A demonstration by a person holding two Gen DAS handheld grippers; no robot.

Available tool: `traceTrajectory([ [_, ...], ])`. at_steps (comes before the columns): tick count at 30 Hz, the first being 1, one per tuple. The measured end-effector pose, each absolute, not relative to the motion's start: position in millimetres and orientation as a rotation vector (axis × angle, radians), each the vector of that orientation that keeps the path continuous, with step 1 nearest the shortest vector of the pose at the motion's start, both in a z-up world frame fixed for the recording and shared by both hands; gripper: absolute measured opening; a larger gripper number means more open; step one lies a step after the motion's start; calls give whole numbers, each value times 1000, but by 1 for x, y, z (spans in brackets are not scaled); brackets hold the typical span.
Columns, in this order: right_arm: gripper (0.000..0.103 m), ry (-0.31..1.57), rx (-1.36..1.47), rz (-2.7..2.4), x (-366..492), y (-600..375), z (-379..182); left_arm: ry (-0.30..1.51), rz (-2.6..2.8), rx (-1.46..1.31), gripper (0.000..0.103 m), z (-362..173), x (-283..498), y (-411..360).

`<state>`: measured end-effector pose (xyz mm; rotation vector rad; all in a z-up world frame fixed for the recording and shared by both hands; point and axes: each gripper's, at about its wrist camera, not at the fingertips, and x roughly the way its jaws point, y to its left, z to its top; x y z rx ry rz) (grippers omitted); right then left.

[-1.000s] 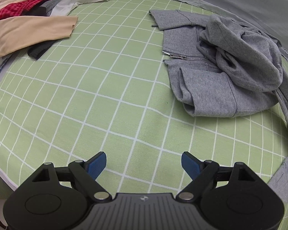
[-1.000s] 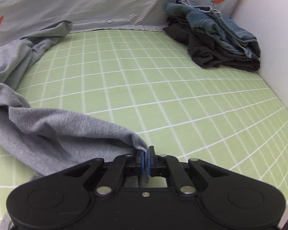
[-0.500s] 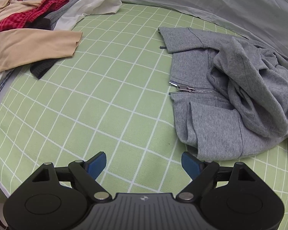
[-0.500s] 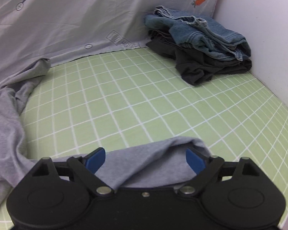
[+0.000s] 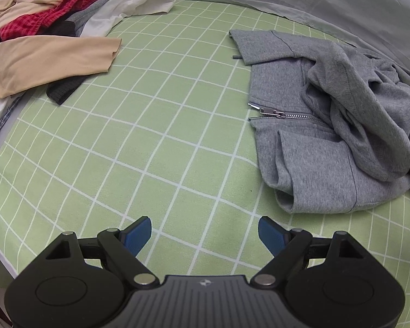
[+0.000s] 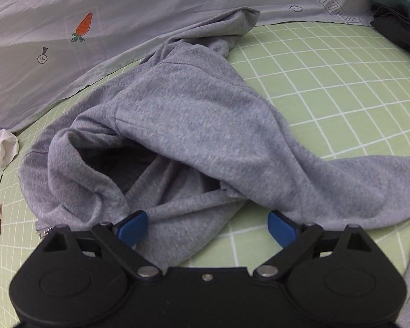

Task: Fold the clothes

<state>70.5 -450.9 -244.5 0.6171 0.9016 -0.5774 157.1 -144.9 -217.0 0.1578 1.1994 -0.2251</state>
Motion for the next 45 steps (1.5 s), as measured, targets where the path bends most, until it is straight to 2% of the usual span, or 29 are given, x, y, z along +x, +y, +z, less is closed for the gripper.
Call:
traceTrajectory([
  [5,97,916,517,-565,83,-438,-252,1199,-209,152,86,-216,160,-147],
  [8,95,884,461,-507,75,-436,-252,1186,-217,170,86,-214,159,-153],
  [10,83,862,423,-469,70,-434,-252,1185,-224,182,86,-215,157,-156],
  [12,63,839,386,-430,64,-433,-251,1187,-228,187,86,-216,156,-159],
  [15,46,818,369,-381,56,-436,-251,1187,-228,191,86,-216,154,-161],
  [18,34,815,393,-349,48,-444,-250,1184,-220,189,86,-215,152,-162],
  [21,29,824,357,-384,28,-460,-248,1186,-211,184,86,-216,152,-161],
  [31,24,854,236,-502,-38,-511,-240,1195,-233,210,86,-219,151,-167],
  [34,19,903,203,-708,-67,-558,-246,1187,-260,237,86,-218,151,-173],
  [35,1,918,191,-776,-77,-573,-248,1185,-270,244,86,-218,151,-175],
  [39,2,971,146,-1049,-116,-635,-256,1181,-348,276,86,-219,149,-191],
  [41,4,910,266,-1036,-130,-642,-246,1168,-388,296,86,-217,147,-201],
  [43,13,835,354,-1009,-140,-637,-235,1156,-413,301,86,-216,148,-209],
  [45,31,797,379,-961,-133,-621,-232,1156,-426,298,86,-216,152,-218],
])
